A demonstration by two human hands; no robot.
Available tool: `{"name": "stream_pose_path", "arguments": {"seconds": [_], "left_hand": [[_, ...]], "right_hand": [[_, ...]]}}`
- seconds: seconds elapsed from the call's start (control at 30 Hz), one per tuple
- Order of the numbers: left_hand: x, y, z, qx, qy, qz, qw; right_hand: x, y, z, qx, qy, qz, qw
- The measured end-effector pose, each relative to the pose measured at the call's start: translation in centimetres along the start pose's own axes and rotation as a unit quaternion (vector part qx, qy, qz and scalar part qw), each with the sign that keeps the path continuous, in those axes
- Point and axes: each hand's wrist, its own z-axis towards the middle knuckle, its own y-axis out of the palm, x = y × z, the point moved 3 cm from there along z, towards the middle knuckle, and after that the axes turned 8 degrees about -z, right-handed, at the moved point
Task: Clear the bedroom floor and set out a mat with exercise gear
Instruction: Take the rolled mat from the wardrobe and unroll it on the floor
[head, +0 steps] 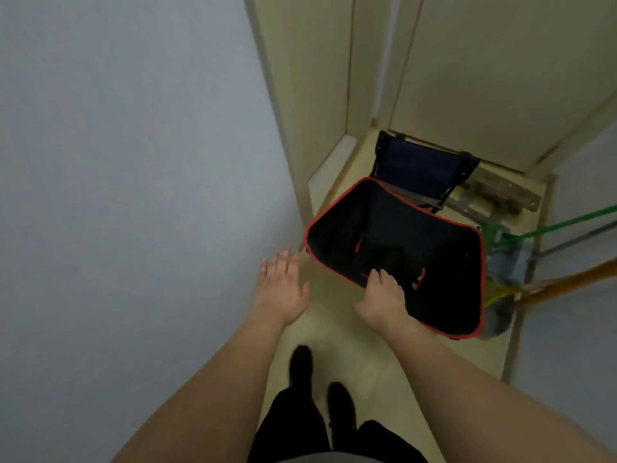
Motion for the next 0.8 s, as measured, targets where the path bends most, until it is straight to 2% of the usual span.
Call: {"name": "stream_pose_path", "arguments": {"seconds": [0.2,0.43,0.6,0.8], "left_hand": [[-7.5,1.0,-8.8,0.023,-0.124,-0.094,0.988],[-17.2,4.6,-22.8,0.062,-0.257,-0.169,0.95],[-25.0,8.8,-35.7,0.069,-0.331,-0.217,0.916],[-34.9,14.1,-55.4,0.084,-0.465,-0.25,0.845]], "right_hand": [[-9.7,4.0,-4.1,-0.023,-0.13,-0.088,0.987],[-21.1,12.7,-12.1,-0.053,-0.255,-0.196,0.945],[-28.0,21.5,-21.0,-0.091,-0.335,-0.288,0.893],[-36.0,34.3,-35.0,-0.127,-0.436,-0.375,0.808]]}}
